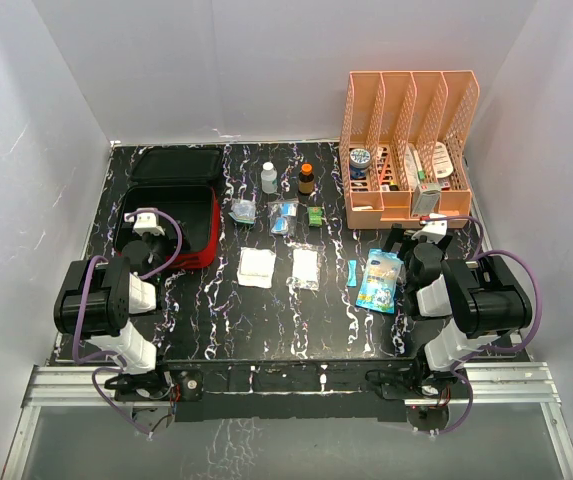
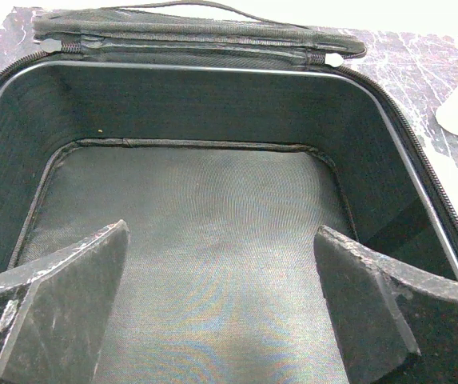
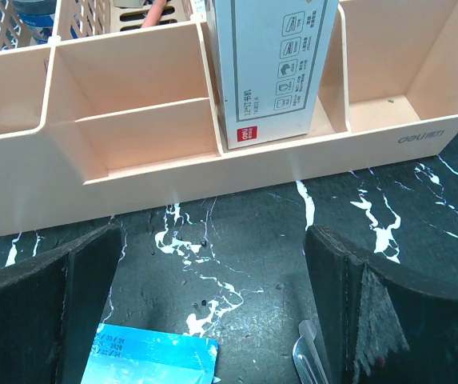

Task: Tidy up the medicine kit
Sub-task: Pick up the pill bottle at the center of the board.

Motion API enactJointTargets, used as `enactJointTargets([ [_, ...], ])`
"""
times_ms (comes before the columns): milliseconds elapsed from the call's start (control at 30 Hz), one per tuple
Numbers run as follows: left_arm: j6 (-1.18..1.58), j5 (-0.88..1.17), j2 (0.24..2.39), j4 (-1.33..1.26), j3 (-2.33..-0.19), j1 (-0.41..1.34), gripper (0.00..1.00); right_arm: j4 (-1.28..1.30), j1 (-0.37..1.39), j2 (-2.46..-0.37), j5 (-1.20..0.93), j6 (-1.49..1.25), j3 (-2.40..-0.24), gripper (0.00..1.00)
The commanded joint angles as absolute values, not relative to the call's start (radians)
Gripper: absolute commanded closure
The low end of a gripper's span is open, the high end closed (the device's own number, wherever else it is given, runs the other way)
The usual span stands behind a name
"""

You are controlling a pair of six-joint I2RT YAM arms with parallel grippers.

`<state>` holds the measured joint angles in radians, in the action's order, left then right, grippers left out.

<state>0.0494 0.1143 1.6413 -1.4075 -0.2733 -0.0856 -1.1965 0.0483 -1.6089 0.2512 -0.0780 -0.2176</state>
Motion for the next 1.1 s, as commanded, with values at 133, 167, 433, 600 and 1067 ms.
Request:
enactJointTargets([
  [133, 0.029, 0.106, 1.677, -1.249, -0.265, -0.083, 0.01, -1.24, 0.045, -1.584, 0.249, -0.074, -0.218, 0.02],
  [167, 0.029, 0.106, 1.679, -1.247, -0.266, -0.083, 0.01, -1.239, 0.045, -1.584, 0.249, -0.074, -0.218, 0.02],
  [433, 0.025, 0.11, 1.677, -1.245, -0.265, -0.082, 0.01, -1.241, 0.045, -1.584, 0.249, -0.074, -0.218, 0.02],
  [600, 0.025, 0.11, 1.679, -1.246, -0.267, -0.082, 0.01, -1.232, 0.045, -1.589, 0.251, -0.074, -0.226, 0.02],
  [1067, -0.022, 0.163, 1.34, -0.81, -0.353, -0.083, 0.01, -0.789, 0.046, -1.294, 0.276, -0.103, -0.328, 0.02],
])
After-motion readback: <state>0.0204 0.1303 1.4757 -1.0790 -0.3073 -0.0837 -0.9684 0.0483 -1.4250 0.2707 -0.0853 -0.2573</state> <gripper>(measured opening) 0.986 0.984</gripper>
